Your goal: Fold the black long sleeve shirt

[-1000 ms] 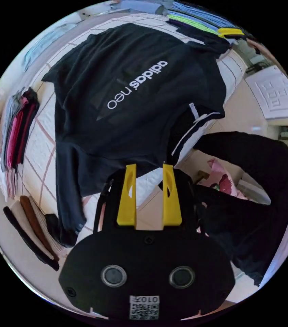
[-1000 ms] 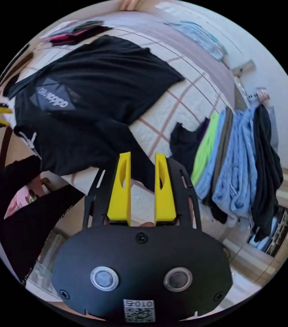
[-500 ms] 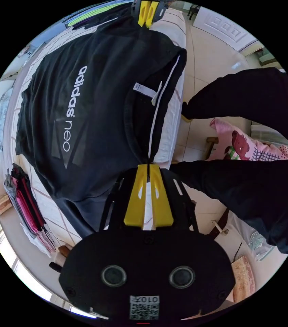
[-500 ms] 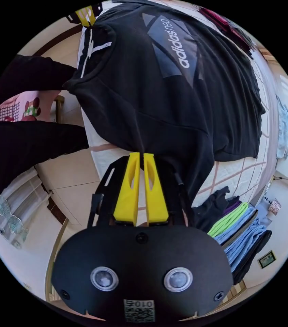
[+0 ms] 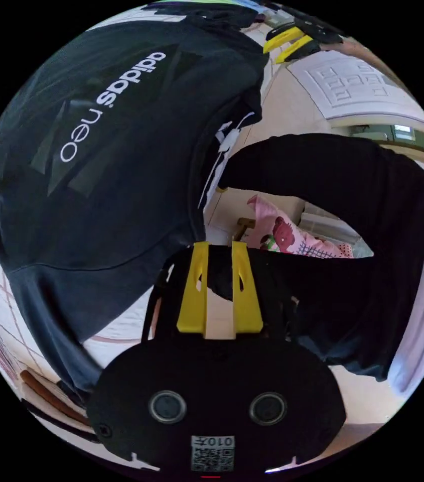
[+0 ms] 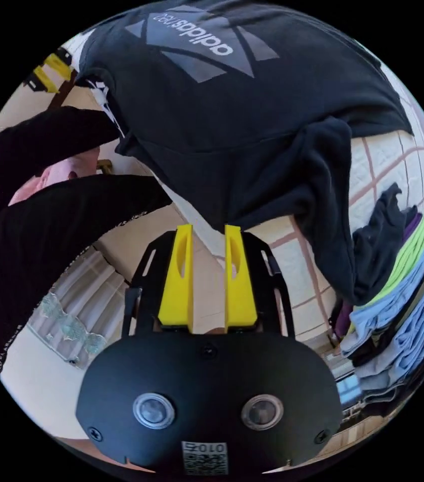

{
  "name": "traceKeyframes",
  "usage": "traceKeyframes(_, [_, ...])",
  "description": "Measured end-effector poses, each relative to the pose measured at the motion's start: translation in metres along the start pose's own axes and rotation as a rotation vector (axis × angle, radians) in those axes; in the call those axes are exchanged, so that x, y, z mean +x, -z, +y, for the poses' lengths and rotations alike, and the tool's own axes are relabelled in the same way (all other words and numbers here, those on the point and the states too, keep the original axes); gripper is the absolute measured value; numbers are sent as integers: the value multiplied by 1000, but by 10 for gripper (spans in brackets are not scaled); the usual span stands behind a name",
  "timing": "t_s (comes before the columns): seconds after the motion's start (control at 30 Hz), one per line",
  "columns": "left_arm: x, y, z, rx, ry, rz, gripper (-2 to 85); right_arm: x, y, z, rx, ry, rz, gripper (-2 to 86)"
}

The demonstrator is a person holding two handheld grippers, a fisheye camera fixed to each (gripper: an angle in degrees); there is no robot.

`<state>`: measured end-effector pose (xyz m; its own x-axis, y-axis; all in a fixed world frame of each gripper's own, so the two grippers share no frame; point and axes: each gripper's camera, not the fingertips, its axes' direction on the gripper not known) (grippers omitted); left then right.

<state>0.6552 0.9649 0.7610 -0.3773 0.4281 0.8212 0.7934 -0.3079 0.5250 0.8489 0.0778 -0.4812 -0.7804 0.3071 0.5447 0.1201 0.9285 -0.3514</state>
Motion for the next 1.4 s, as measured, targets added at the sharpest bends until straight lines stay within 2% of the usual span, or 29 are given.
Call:
traceKeyframes(0.07, [-17, 23, 31, 114, 40, 245, 37, 12, 19, 28, 59, -68, -97, 52])
traceKeyframes(0.1, [-25, 33, 40, 176, 60, 308, 37, 24, 44, 42, 158, -126, -109, 52])
traceKeyframes(0.13, [-44, 58, 62, 340, 121, 371, 38, 32, 59, 48, 230, -162, -98, 53])
traceKeyframes(0.17, [-70, 86, 84, 489, 234, 334, 40, 51, 88, 56, 384, -252, -56, 61])
traceKeyframes(0.2, [-85, 98, 93, 541, 302, 298, 44, 76, 113, 56, 527, -340, -16, 73])
traceKeyframes(0.27, [-157, 141, 113, 664, 548, 119, 57, 121, 141, 41, 696, -427, -5, 89])
traceKeyframes(0.3, [-175, 150, 114, 689, 586, 77, 60, 153, 153, 22, 761, -462, -5, 95])
traceKeyframes(0.33, [-212, 166, 110, 715, 642, 0, 65, 169, 157, 11, 771, -471, 4, 98])
traceKeyframes(0.43, [-299, 194, 84, 643, 754, -183, 72, 256, 168, -48, 690, -579, 83, 109])
traceKeyframes(0.47, [-331, 201, 75, 631, 787, -196, 73, 291, 167, -65, 671, -633, 86, 117])
traceKeyframes(0.53, [-375, 208, 64, 604, 843, -185, 74, 339, 154, -88, 614, -716, 30, 130])
traceKeyframes(0.6, [-407, 211, 54, 574, 877, -186, 72, 381, 122, -118, 503, -757, -164, 127])
traceKeyframes(0.63, [-423, 211, 46, 551, 881, -182, 68, 386, 112, -125, 471, -752, -209, 122])
traceKeyframes(0.7, [-443, 207, 35, 512, 883, -158, 58, 388, 110, -116, 507, -876, -246, 62])
traceKeyframes(0.73, [-453, 205, 33, 522, 884, -122, 46, 383, 119, -110, 542, -863, -230, 58])
traceKeyframes(0.8, [-461, 205, 35, 591, 859, -53, 28, 353, 174, -75, 738, -770, -109, 49])
traceKeyframes(0.83, [-463, 209, 38, 627, 855, -63, 21, 348, 183, -66, 745, -755, -62, 49])
traceKeyframes(0.87, [-461, 216, 41, 637, 861, -115, 20, 350, 189, -49, 731, -763, 3, 48])
traceKeyframes(1.03, [-467, 217, 47, 611, 819, -182, 43, 425, 114, -15, 556, -872, -201, 49])
traceKeyframes(1.1, [-467, 223, 58, 646, 844, -227, 56, 422, 93, -29, 437, -815, -133, 49])
traceKeyframes(1.2, [-471, 235, 82, 739, 908, -289, 69, 410, 96, -23, 467, -838, -85, 49])
traceKeyframes(1.27, [-488, 236, 77, 680, 855, -254, 73, 404, 99, -18, 475, -833, -57, 49])
traceKeyframes(1.4, [-498, 237, 43, 550, 719, -378, 79, 393, 107, -13, 462, -794, 7, 50])
